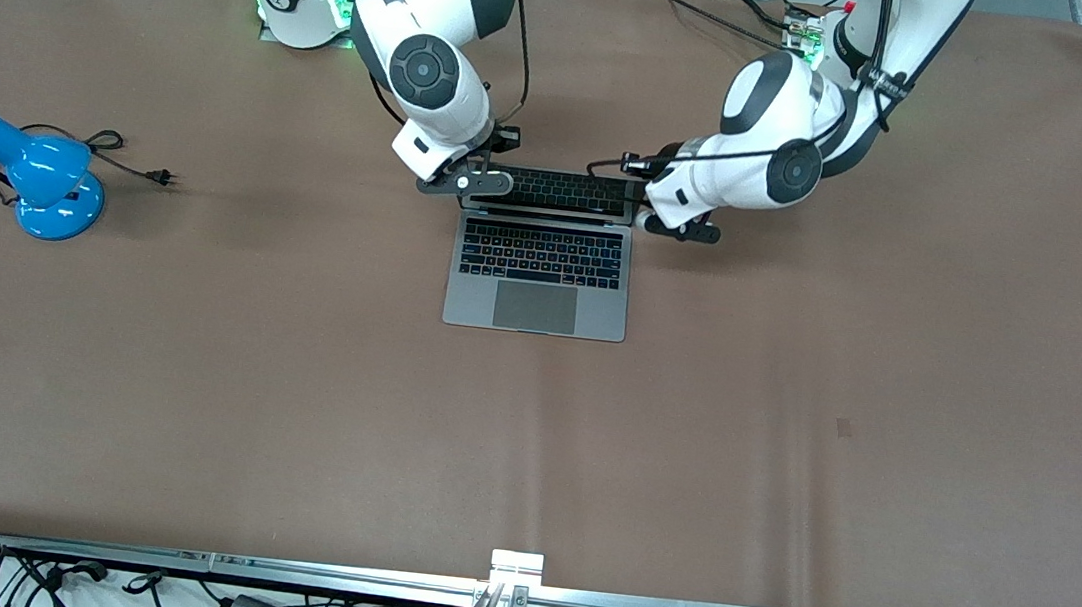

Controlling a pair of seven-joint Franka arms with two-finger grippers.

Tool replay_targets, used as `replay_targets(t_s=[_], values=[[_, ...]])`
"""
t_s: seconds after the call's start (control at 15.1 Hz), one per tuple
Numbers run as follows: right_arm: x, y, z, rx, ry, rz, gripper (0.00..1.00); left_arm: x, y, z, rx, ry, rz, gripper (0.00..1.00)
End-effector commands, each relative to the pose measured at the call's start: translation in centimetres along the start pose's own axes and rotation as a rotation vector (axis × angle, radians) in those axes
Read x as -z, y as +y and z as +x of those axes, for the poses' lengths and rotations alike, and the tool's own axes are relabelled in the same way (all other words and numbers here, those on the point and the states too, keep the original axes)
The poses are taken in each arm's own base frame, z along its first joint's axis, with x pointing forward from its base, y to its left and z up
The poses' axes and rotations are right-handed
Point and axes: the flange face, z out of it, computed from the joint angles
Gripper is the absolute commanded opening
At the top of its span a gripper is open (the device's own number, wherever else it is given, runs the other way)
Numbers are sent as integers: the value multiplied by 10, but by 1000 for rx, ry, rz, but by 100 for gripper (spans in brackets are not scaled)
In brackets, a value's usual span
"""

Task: Close laptop with both arms from behind
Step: 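Lower both grippers behind the laptop screen's back edge, then push the screen down with both grippers onto the keyboard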

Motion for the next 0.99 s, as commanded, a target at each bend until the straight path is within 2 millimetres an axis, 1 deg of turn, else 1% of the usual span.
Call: replay_targets(t_s=[0.0,0.13,0.26,0.33,0.46,0.6,0.66,0.73,0.86,0.93], values=[[7,3,15,-8,49,-15,0,6,9,19,14,0,-46,0],[14,7,31,-23,65,-11,0,15,4,36,27,10,-65,0],[18,12,46,-28,88,-24,0,15,4,51,33,4,-83,0],[15,17,58,-32,93,-37,0,10,3,57,39,-6,-89,0],[6,11,73,-32,94,-43,0,6,4,72,44,-6,-106,0],[-4,4,91,-33,94,-45,0,2,-3,85,41,0,-89,0],[-7,7,103,-42,97,-46,0,2,-5,92,33,5,-75,0],[-11,9,112,-45,100,-53,0,-2,-8,96,33,-1,-67,0],[-22,7,126,-43,104,-70,0,-6,-9,108,43,-8,-80,0],[-27,9,131,-44,104,-78,0,-9,-14,114,56,-11,-84,0]])
